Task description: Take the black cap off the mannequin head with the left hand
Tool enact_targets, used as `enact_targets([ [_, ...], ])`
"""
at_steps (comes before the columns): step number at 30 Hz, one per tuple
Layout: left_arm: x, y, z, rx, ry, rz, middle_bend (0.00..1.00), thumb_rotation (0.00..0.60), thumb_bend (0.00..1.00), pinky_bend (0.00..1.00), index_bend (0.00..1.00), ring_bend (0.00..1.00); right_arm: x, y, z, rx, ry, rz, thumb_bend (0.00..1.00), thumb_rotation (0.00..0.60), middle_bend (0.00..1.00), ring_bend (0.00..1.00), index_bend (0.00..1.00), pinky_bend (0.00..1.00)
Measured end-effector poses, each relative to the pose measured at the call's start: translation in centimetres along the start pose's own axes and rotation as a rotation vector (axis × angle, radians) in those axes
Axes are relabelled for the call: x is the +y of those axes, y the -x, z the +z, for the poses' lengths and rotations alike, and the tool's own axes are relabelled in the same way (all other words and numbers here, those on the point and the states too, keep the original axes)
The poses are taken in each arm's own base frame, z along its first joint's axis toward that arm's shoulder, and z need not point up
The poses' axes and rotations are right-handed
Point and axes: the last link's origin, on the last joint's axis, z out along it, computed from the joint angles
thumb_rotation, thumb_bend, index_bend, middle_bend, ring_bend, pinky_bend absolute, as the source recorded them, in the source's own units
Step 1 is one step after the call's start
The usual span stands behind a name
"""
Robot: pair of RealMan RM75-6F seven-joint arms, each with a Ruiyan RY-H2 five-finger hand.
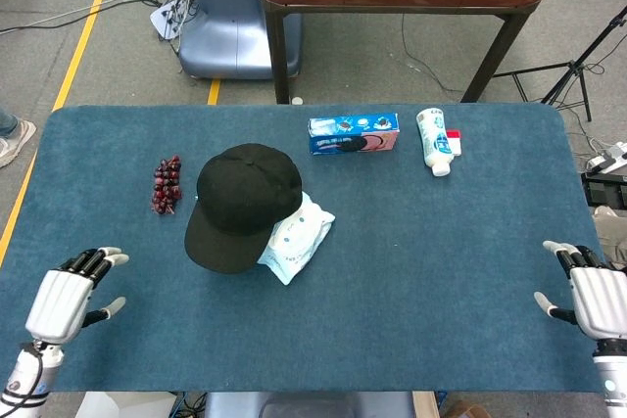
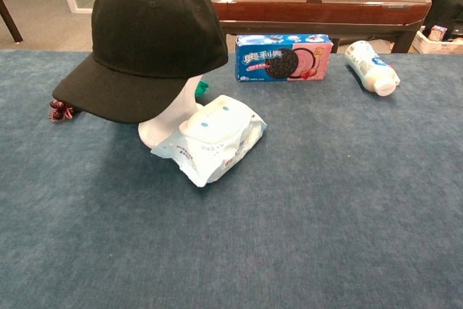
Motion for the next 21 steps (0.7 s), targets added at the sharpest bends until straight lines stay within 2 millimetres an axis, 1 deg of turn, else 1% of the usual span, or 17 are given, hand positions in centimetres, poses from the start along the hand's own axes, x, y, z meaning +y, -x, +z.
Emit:
enact_targets([
  [5,1.6,1.0,2.3,0.021,0.078,-0.002,0.38,0.6,0.01,0.58,0.33,0.37,0.4,-0.5,-0.1,0.02,0.011,0.015,0.21,0.6,0.3,0.22,0.26,0.48],
  [10,3.3,1.4,4.0,0.054,0.147,-0.021,0.4,0.6,0.0,0.58,0.33,0.38,0.9,-0.9,-0.1,0.034,0.024,0.027,0.21,0.6,0.3,0.22,0.26,0.48],
  [21,5.6,2.3,6.1,0.07,0.21,-0.066,0.41,0.6,0.0,0.58,0.35,0.39,1.3,-1.4,-0.3,0.048,0.03,0.044,0.21,0.6,0.3,0.22,0.26,0.48],
])
